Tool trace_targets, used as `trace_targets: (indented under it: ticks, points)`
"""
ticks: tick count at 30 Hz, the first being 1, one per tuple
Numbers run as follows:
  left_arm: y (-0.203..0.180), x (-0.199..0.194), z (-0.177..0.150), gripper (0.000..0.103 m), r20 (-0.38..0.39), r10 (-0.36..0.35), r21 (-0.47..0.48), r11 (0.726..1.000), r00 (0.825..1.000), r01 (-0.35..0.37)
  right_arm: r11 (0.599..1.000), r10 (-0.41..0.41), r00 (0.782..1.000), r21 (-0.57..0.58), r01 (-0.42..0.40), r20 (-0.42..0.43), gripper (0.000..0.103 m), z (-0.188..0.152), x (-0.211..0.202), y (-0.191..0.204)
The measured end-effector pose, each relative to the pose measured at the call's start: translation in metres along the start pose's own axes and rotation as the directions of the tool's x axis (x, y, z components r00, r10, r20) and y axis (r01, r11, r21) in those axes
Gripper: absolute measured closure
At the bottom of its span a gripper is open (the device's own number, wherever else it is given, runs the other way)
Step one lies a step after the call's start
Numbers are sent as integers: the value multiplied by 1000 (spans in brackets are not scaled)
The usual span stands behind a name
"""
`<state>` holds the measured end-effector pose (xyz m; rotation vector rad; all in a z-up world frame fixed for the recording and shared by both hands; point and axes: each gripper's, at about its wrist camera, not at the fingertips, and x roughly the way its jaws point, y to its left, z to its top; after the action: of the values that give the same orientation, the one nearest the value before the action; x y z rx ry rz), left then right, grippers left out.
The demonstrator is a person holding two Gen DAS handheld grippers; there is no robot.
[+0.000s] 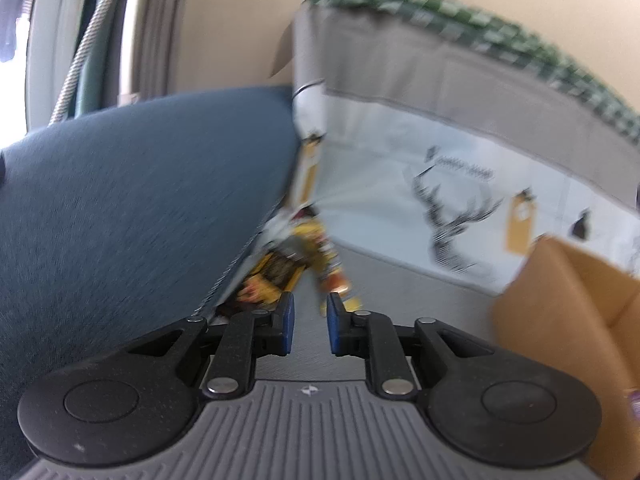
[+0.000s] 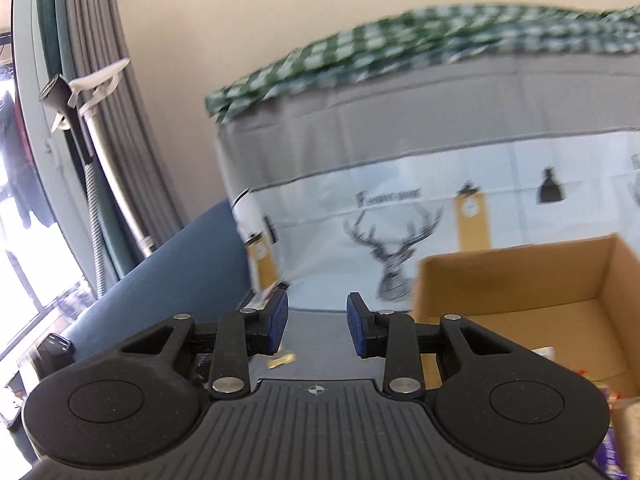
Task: Organize snacks
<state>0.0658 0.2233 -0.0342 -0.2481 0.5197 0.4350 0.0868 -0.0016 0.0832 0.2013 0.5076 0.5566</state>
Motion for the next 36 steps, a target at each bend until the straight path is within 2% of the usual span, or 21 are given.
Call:
trace_targets:
  ticks: [3,5,7,12,17,22,24,28,31,32,33,34,35,36]
  points:
    - [3,17,1,76,-36,64,-11,998,997,-65,999,46,994,9,-45,-102,66,15,30,13]
    - [1,23,1,56,-18,83,10,996,996,-83,998,62,986,-2,-63,-153,58,18,53,23]
    - [-3,30,0,51,-12,100,34,994,995,-99,998,62,980,-15,-66,-191,55,16,77,30]
    - [-8,53,2,48,-16,139,77,988,990,-137,996,70,950,-29,-83,-305,52,8,146,40]
    - [-10,84,2,45,-55,179,127,977,982,-171,992,64,918,-78,-103,-392,48,-1,204,42]
    - [-11,108,-1,44,-102,211,187,964,972,-189,979,65,867,-136,-151,-494,47,-12,268,43]
    - [-12,115,-2,43,-119,217,209,959,969,-189,973,69,847,-152,-174,-527,42,-18,290,44]
    - [-9,119,-2,43,-127,204,197,964,971,-176,963,80,802,-163,-216,-593,41,-33,324,46]
    - [-7,121,-2,43,-128,195,183,968,972,-170,956,43,787,-204,-212,-616,52,-46,338,46]
    - [-5,122,-2,46,-131,190,174,971,973,-166,957,33,792,-209,-201,-610,70,-47,339,44]
    - [-3,121,-1,50,-132,184,165,973,974,-162,961,34,799,-201,-192,-601,94,-47,338,40]
    - [-2,123,-2,57,-131,189,160,973,973,-168,969,61,790,-155,-194,-610,94,-45,336,34]
    - [1,123,-1,59,-132,186,150,975,974,-166,974,76,789,-126,-190,-609,94,-42,332,29]
    - [3,121,-1,59,-134,178,141,977,975,-159,976,63,799,-131,-175,-597,94,-38,324,26]
